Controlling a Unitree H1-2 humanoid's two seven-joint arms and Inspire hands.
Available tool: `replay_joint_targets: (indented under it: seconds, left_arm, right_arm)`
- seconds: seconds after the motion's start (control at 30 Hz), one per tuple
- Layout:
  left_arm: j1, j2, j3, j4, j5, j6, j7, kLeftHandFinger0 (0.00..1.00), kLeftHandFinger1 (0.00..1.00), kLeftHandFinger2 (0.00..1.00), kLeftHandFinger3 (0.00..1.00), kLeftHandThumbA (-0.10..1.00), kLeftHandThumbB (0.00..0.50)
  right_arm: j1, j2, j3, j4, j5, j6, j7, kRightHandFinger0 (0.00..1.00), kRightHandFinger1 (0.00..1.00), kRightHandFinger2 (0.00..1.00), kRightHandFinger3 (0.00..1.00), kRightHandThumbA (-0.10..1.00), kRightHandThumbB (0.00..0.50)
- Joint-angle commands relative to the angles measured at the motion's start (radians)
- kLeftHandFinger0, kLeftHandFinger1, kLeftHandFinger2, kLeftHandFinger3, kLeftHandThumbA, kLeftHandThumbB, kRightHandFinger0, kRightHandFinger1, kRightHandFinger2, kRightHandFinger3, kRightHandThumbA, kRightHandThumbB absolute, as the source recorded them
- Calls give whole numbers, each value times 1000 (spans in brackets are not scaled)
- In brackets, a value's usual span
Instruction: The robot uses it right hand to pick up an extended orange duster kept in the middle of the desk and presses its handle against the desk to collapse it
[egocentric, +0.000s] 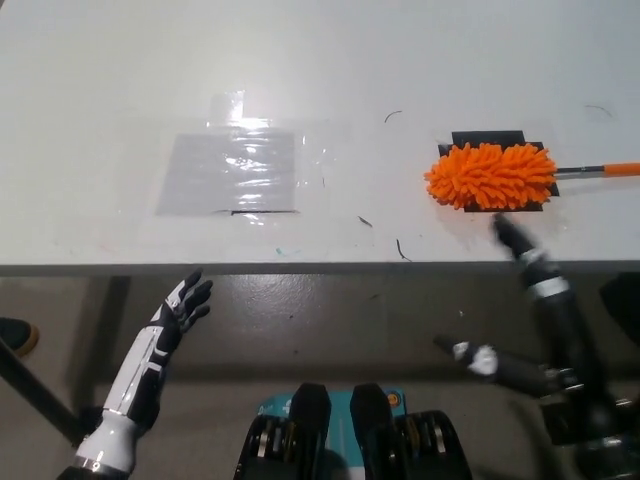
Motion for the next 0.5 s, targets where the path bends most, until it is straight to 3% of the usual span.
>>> replay_joint_targets:
  seconds: [0.0, 0.03, 0.1, 0.2, 0.23, 0.3, 0.37, 0.4, 0.47]
  left_arm:
    - [-10, 8, -13, -56, -29, -16, -33, 1000, 1000, 1000, 1000, 1000, 220]
    - [-10, 8, -13, -56, -29, -15, -33, 1000, 1000, 1000, 1000, 1000, 220]
    - [-13, 6, -18, -61, -29, -15, -38, 1000, 1000, 1000, 1000, 1000, 221]
    - [-13, 6, -18, -62, -29, -14, -39, 1000, 1000, 1000, 1000, 1000, 222]
    - [-19, 5, -20, -62, -29, -11, -40, 1000, 1000, 1000, 1000, 1000, 238]
    - [-21, 4, -23, -61, -25, -1, -38, 1000, 1000, 1000, 1000, 1000, 235]
    - [-21, 4, -23, -61, -25, -1, -38, 1000, 1000, 1000, 1000, 1000, 234]
    - [-24, 5, -23, -51, -22, -4, -36, 1000, 1000, 1000, 1000, 1000, 229]
    - [-24, 5, -23, -49, -21, -6, -35, 1000, 1000, 1000, 1000, 1000, 226]
  right_arm:
    - [-60, -62, -68, -155, -92, 60, -12, 1000, 1000, 1000, 1000, 999, 312]
    - [-60, -62, -68, -156, -93, 61, -12, 1000, 1000, 1000, 1000, 1000, 312]
    - [-131, -123, -104, -203, -122, 173, 14, 1000, 1000, 1000, 1000, 993, 341]
    - [-132, -126, -101, -209, -124, 187, 13, 1000, 1000, 1000, 1000, 994, 344]
    - [-228, -209, -115, -211, -181, 297, 64, 1000, 1000, 1000, 1000, 1000, 344]
    - [-325, -297, -109, -192, -189, 375, 127, 1000, 1000, 1000, 1000, 1000, 322]
    - [-328, -303, -105, -193, -188, 384, 127, 1000, 1000, 1000, 1000, 1000, 322]
    - [-438, -380, -76, -145, -184, 478, 210, 1000, 1000, 1000, 1000, 1000, 339]
    - [-475, -406, -56, -129, -188, 508, 229, 1000, 1000, 1000, 1000, 1000, 339]
